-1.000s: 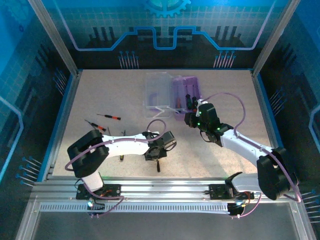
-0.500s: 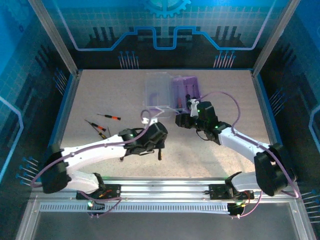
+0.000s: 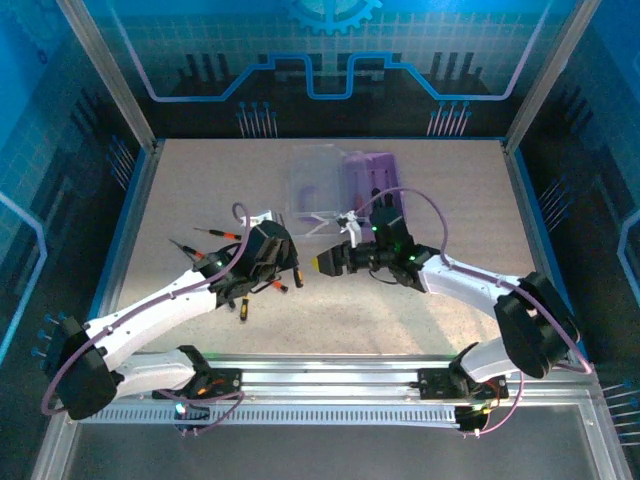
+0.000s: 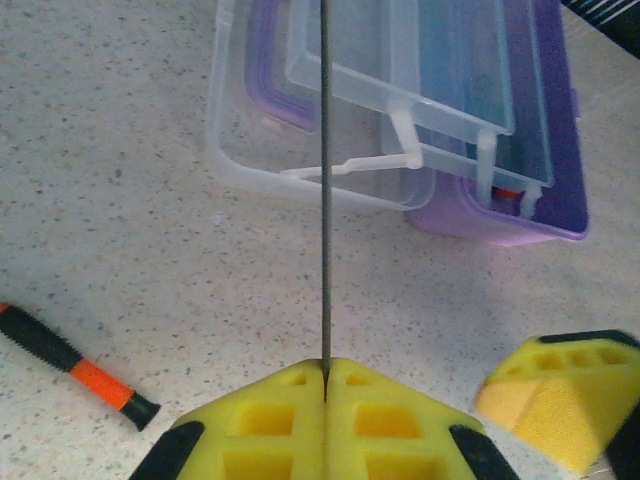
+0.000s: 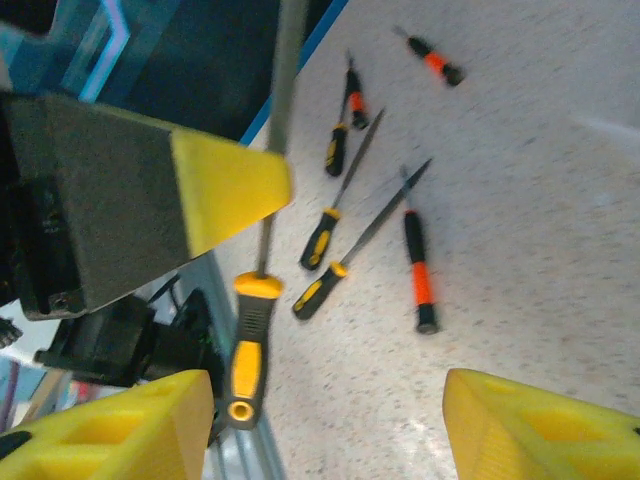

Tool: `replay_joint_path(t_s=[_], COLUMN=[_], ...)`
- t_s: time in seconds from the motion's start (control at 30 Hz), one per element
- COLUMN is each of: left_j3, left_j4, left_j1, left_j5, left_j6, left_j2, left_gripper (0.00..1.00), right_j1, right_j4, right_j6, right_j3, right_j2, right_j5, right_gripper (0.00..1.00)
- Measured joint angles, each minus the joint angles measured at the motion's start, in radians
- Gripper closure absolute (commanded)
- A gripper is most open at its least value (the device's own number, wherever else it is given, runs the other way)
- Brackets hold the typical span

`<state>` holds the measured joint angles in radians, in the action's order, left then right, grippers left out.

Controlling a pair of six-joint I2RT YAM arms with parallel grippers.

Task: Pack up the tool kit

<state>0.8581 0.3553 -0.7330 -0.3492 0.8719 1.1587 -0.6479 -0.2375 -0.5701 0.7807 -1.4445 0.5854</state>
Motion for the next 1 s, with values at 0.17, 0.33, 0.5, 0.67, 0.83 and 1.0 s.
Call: replay_joint_path(t_s=[0.17,0.33,0.5,0.67,0.83,1.0], left_j3=[-0.03,-0.053,-0.068,-0.078,-0.101,-0.11], left_j4=[-0.054,-0.091,-0.122,-0.161,-0.185,-0.204], left_j1=[0.01,0.011,0.013,0.014,0.017,0.026], left_j5=[0.01,0.019,0.03,0.041,0.043,0.04], left_j6=[0.001,0.001,0.001,0.002,0.005,0.004], left_j2=[0.0,0.003,0.003,0.003,0.003,-0.002], left_gripper=[1.0,1.0,1.0,1.0,1.0,0.34], right_j1=[-0.065,-0.071,-0.077,-0.085,-0.086,-0.086], right_j4=[0.003,0.005,0.009,-0.008,-0.017,-0.013], right_j6=[-0.01,-0.041,-0.063,-0.102,-0.143,-0.159], right_j3=[0.047,0.053,0.061,0.066,0.1,0.116], right_j2=[-0.053,-0.111,-0.133,-0.144,-0.183,-0.183], right_j5=[0.006,-0.004,-0.013,-0.028,0.0,-0.002], right_gripper=[0.38,0.43,0.45,0.65,0.83,0.89])
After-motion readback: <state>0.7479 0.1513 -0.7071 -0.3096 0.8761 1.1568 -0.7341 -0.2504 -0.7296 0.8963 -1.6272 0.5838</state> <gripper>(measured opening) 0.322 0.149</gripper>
